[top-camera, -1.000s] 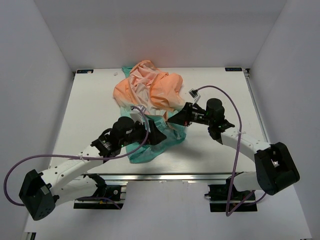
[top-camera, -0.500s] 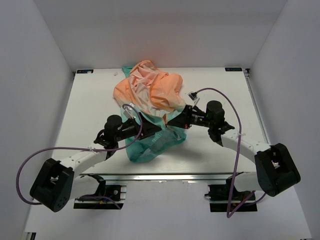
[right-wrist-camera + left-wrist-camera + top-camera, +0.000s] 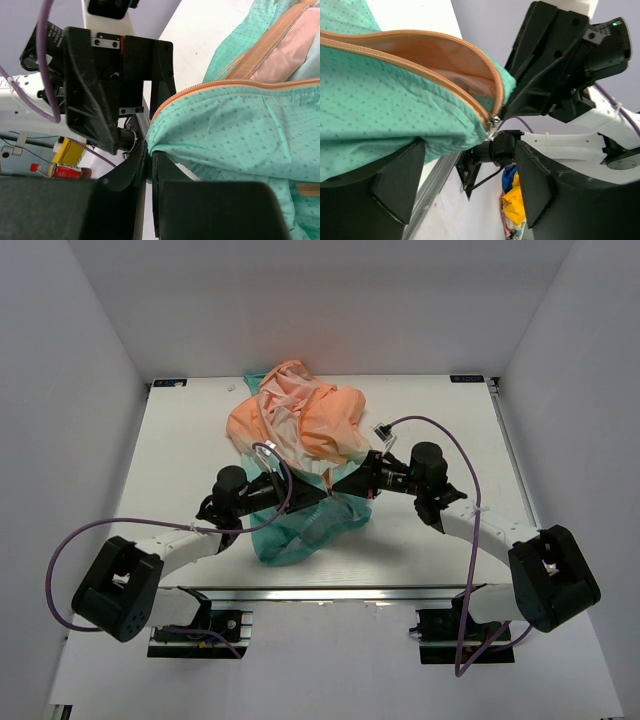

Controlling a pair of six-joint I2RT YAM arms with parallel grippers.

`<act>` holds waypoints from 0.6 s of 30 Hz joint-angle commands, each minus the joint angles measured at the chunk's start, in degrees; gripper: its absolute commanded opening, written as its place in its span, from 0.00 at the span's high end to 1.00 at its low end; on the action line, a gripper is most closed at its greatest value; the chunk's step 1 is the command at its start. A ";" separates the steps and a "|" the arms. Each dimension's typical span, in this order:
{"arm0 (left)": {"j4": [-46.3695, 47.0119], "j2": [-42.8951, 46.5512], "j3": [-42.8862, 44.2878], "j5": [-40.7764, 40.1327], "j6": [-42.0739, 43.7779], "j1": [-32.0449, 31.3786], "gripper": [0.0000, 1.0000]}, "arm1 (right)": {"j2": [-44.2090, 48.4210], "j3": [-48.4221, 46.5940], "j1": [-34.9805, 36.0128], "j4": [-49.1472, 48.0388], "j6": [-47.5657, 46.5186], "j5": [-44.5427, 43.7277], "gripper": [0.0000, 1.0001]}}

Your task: Zip up the jacket

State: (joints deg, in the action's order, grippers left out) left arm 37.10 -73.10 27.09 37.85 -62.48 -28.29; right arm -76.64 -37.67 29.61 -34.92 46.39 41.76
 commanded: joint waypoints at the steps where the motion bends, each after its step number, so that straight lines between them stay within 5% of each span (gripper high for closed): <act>1: 4.02 -1.51 2.17 1.88 -0.62 -0.01 0.19 | -0.09 -0.74 0.45 -4.54 0.89 0.78 1.00; 8: 13.78 -4.85 2.18 4.34 -4.84 -0.01 0.43 | -1.23 -0.04 0.80 -5.78 1.77 0.78 1.00; 18: 15.73 -3.72 0.59 3.64 -5.37 -0.01 0.63 | -2.81 -0.30 0.89 -5.60 1.07 0.69 1.00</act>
State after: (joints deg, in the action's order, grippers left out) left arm 50.30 -78.52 27.38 40.75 -67.94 -28.29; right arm -78.96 -37.67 30.13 -37.67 47.81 41.78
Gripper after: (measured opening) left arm 0.390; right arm 0.081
